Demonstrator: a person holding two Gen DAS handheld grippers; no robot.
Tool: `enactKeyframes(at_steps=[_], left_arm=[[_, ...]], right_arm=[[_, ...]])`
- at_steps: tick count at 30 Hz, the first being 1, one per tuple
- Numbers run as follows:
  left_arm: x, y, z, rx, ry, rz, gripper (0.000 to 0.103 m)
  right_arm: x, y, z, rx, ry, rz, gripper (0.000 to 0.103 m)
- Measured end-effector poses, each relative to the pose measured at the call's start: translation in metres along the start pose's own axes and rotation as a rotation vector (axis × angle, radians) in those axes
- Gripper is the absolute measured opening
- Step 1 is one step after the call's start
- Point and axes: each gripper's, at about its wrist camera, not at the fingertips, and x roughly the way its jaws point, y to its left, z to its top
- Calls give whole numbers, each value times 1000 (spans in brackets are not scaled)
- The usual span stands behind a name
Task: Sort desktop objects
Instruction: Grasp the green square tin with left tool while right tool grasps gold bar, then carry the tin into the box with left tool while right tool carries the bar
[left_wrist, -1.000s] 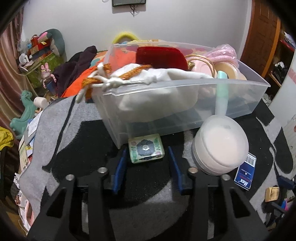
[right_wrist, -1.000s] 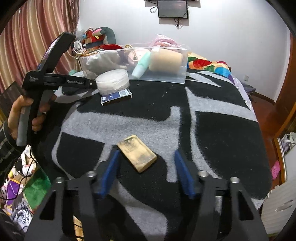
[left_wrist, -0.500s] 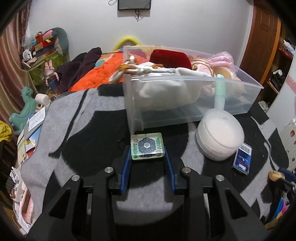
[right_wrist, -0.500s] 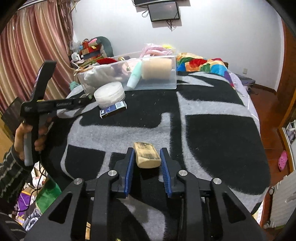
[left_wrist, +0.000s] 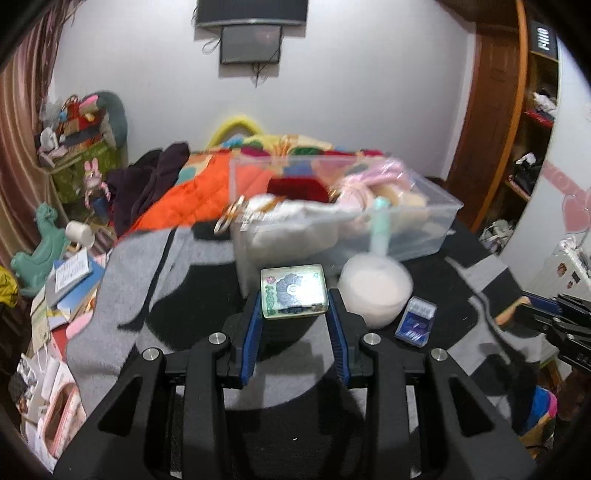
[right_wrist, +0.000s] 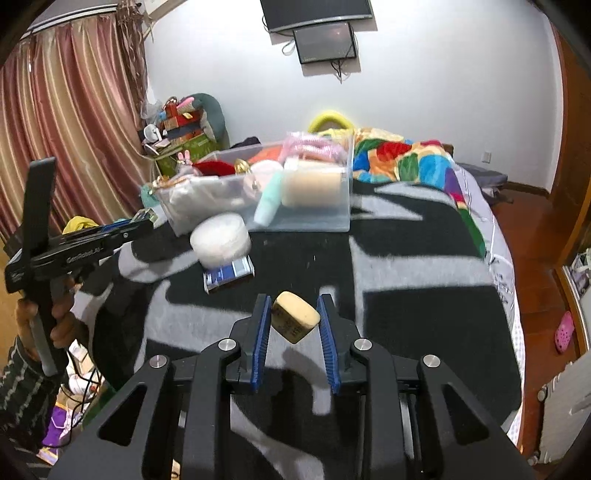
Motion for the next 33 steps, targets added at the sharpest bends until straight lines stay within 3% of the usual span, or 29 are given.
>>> enactKeyframes(at_steps=[9, 19, 25, 33], left_arm=[[-2, -11, 31, 36, -67, -22, 34], [17, -14, 60, 24, -90, -70, 34], [42, -18, 60, 16, -66, -100, 34], [67, -20, 58, 10, -18, -113, 34]], right_arm=[[2, 8, 46, -28, -65, -5, 21], [20, 26, 103, -24, -166, 88, 21], [52, 30, 124, -17, -153, 82, 21], [96, 25, 125, 4, -62, 87, 21]])
